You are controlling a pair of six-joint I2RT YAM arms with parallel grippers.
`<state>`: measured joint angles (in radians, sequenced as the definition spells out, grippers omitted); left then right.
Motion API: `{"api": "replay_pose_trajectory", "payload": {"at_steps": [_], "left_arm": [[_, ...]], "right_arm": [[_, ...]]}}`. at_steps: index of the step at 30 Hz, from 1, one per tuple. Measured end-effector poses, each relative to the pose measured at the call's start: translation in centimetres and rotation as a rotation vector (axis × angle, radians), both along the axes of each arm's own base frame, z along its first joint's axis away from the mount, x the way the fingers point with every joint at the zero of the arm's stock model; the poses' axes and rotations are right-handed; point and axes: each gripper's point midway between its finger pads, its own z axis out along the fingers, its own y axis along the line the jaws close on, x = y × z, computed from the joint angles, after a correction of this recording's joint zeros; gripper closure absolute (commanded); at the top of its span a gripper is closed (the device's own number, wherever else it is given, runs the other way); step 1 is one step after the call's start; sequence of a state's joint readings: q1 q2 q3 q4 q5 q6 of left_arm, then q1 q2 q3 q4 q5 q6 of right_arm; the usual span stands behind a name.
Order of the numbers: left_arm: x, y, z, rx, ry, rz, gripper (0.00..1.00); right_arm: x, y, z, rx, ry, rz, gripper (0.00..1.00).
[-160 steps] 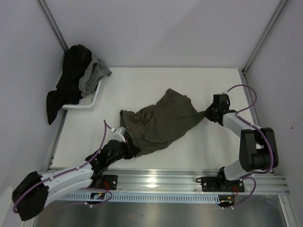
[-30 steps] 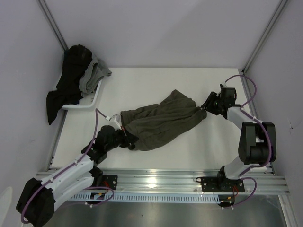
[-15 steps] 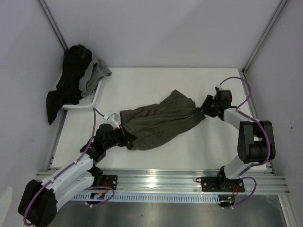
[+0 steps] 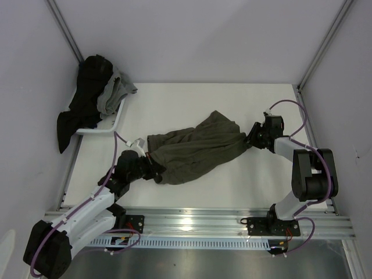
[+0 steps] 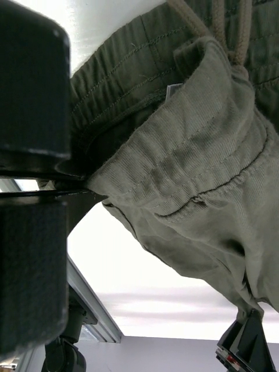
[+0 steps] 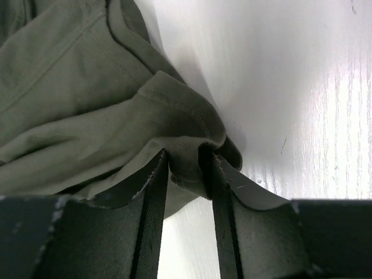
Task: Fold and stack the shorts
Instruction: Flatten the shorts out
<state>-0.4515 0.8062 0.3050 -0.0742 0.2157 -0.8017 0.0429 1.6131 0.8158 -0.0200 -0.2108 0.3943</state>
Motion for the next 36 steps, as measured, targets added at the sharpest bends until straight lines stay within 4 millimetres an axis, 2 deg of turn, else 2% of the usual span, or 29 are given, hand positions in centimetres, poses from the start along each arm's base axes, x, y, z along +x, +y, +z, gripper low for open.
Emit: {"api": "replay_pose_trajectory", "payload": {"at_steps": [3,4,5,12,14,15,16,17,21,23,27,31,36], "left_arm": [[0.0,0.1,-0.1,0.002,0.004,0.003,1.00],[0.0,0.1,-0.1,0.003,0.005,0.004,1.00],[0.0,0.2,-0.1,0.005,0.007,0.005,1.00],[0.4,1.0,0.2,0.015,0.010,0.021,1.00],[0.7,1.3,1.0,0.007,0.002,0.024,1.00],[0.8,1.4,1.7,0.002,-0.007,0.024,1.00],[1.0,1.5,2.5,-0.003,-0.021,0.023,1.00],[1.2,1.5,3.5,-0.009,-0.038,0.019,1.00],[1.7,1.3,10.3,-0.041,-0.176,-0.011,1.00],[1.8,1.6,14.4,-0.054,-0.265,-0.014,1.00],[1.5,2.7,21.5,-0.065,-0.408,-0.004,1.00],[0.0,3.5,26.3,-0.054,-0.505,-0.008,1.00],[-2.3,4.4,31.8,-0.028,-0.635,-0.020,1.00]], "right_arm": [[0.3,0.1,0.3,0.006,-0.016,0.000,0.75],[0.4,0.1,0.3,0.009,-0.020,0.002,0.96],[0.5,0.2,0.4,0.008,-0.025,0.007,1.00],[0.4,0.6,1.4,0.048,-0.035,0.006,1.00],[0.4,0.4,3.1,0.063,-0.072,0.009,1.00],[0.4,0.4,5.0,0.086,-0.115,0.013,1.00],[0.5,0.2,5.6,0.092,-0.130,0.010,1.00],[0.5,-0.1,7.1,0.106,-0.168,0.006,1.00],[0.5,-1.0,13.1,0.151,-0.312,0.013,1.00],[0.3,-1.1,15.2,0.168,-0.362,0.026,1.00],[-0.8,-0.7,18.7,0.212,-0.440,0.077,1.00],[-2.6,-0.4,22.1,0.243,-0.522,0.115,1.00],[-5.0,0.4,28.6,0.251,-0.654,0.171,1.00]]}}
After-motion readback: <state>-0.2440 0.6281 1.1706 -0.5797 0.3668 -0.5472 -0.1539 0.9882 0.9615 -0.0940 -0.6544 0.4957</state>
